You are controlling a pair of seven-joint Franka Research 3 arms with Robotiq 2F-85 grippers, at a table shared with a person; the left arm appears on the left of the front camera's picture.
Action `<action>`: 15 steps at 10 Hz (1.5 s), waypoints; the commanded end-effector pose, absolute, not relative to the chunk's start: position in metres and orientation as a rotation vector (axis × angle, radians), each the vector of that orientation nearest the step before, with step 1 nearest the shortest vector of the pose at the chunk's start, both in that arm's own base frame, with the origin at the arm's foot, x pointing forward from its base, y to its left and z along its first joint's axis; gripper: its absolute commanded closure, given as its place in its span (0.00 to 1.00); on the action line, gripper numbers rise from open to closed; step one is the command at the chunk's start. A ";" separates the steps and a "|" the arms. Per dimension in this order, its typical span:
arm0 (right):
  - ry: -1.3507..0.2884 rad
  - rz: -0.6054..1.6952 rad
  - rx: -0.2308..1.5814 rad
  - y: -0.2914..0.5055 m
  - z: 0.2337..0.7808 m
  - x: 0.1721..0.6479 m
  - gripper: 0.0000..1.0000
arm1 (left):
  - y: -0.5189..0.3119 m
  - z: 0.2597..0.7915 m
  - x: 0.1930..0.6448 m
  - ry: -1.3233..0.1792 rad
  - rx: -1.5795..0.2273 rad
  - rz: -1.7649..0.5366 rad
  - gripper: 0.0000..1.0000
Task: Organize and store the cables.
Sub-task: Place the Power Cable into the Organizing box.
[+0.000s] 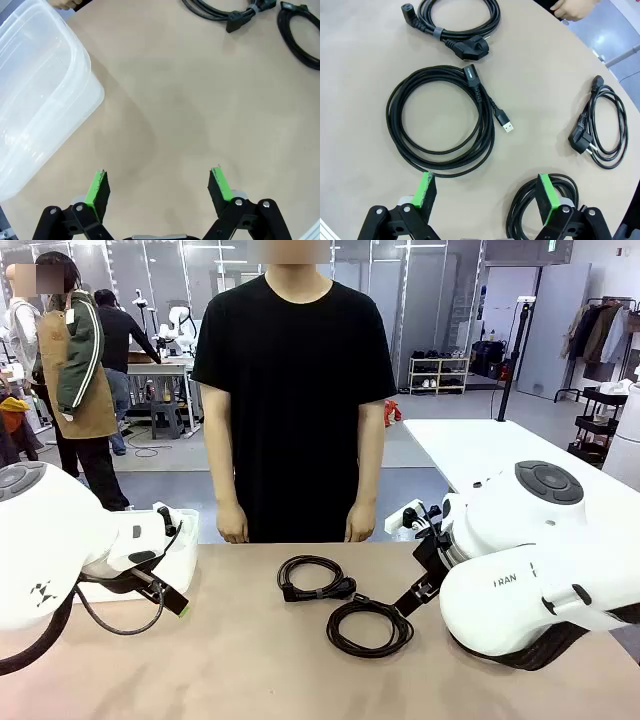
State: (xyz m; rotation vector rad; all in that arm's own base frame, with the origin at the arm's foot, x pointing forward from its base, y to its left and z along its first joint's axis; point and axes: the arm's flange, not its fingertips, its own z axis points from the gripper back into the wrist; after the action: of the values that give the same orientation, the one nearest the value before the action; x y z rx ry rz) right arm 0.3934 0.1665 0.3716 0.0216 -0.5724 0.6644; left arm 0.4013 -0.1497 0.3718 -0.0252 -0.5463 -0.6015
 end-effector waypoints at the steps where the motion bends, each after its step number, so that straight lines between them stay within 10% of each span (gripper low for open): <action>1: -0.572 0.664 0.022 0.166 0.372 0.393 0.00 | -0.150 0.372 0.401 -0.546 -0.025 -0.603 0.00; 10: -0.572 0.666 0.021 0.167 0.372 0.393 0.00 | -0.150 0.372 0.401 -0.546 -0.025 -0.603 0.00; 15: -0.536 0.823 0.208 0.066 0.492 0.400 0.00 | -0.066 0.502 0.404 -0.492 -0.249 -0.788 0.00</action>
State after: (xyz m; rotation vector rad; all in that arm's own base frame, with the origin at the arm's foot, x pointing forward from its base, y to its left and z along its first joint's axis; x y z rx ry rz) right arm 0.4006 0.0945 0.4695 0.1714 -0.5674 0.7705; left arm 0.4065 -0.1026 0.4758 -0.1723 -0.5311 -0.7376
